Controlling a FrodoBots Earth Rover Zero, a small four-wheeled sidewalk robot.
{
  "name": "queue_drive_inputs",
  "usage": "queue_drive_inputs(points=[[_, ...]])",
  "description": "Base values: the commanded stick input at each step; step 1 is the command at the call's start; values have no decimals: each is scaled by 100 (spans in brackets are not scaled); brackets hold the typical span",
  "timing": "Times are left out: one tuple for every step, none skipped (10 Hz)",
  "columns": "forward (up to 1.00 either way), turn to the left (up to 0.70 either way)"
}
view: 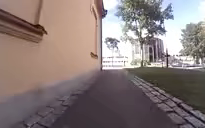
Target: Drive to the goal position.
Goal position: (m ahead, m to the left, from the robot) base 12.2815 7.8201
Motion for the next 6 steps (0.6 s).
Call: queue_drive_inputs(points=[[100,-40],[100,-40],[100,-21],[100,0],[100,0],[100,0]])
